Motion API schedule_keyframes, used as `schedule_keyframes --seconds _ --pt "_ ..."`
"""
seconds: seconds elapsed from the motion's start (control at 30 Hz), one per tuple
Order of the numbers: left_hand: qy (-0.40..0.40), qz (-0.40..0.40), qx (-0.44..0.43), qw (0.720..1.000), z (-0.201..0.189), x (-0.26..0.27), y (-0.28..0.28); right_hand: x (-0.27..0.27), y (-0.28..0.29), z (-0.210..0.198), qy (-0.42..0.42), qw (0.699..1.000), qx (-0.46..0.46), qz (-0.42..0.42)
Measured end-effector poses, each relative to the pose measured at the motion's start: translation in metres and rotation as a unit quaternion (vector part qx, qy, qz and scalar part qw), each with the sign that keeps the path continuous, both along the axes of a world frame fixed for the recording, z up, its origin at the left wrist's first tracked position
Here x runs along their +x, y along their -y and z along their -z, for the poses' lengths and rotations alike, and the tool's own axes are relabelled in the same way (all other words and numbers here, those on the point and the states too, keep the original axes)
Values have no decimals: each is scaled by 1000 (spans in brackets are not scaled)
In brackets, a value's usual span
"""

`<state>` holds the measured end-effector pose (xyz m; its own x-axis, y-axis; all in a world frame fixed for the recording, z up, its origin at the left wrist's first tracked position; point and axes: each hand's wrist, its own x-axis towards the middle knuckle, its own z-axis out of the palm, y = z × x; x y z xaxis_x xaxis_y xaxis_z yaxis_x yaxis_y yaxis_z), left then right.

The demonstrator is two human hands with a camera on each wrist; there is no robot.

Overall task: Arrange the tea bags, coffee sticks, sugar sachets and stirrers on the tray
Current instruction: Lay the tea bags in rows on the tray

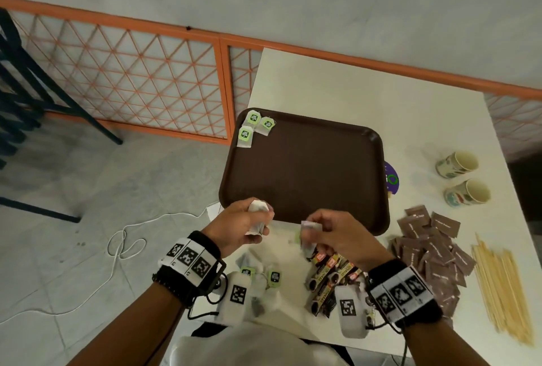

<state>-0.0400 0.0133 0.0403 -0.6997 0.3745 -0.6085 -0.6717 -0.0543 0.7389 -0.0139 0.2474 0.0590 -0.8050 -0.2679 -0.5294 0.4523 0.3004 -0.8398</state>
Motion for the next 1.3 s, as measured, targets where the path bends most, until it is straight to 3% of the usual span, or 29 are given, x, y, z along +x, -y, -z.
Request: schedule_keyframes --seconds 0.1,0.23,0.37,0.5,0.6,0.67,0.73,0.8,0.9,0.93,1.03,1.07,1.17,1.3 --pt "-17 50 59 997 -9 -4 -19 -11 0 -24 7 994 -102 46" --pt "-57 103 100 988 -24 -12 -40 -20 0 -38 -18 988 -128 86" --pt "-44 51 131 989 -26 -23 -41 -25 -3 -61 -29 986 -118 111" --pt "-31 -18 115 993 -21 -32 -44 -23 -3 -91 -27 990 -118 66" --pt "36 -61 79 994 -10 -38 -58 -21 2 -114 -24 988 -147 40" --pt "97 -49 93 990 -2 -37 -65 -23 5 -127 -25 982 -180 44" --pt "152 -16 166 974 2 -33 -68 -27 8 -132 -26 978 -198 52" --pt "206 8 278 938 -1 -23 -67 -29 9 -127 -25 980 -187 62" --pt "243 8 390 888 -15 -11 -59 -30 12 -108 -37 993 -103 50" --pt "236 12 397 887 -23 -8 -56 -29 12 -102 -48 996 -63 39" --pt "138 22 294 946 -34 -5 -46 -27 10 -99 -94 995 4 23" --pt "122 18 279 952 -34 -5 -44 -27 8 -102 -106 994 7 29" --pt "129 5 300 945 -34 -8 -40 -29 -3 -120 -125 991 -10 49" --pt "149 -5 306 940 -30 -14 -47 -31 -18 -148 -105 983 -117 93"
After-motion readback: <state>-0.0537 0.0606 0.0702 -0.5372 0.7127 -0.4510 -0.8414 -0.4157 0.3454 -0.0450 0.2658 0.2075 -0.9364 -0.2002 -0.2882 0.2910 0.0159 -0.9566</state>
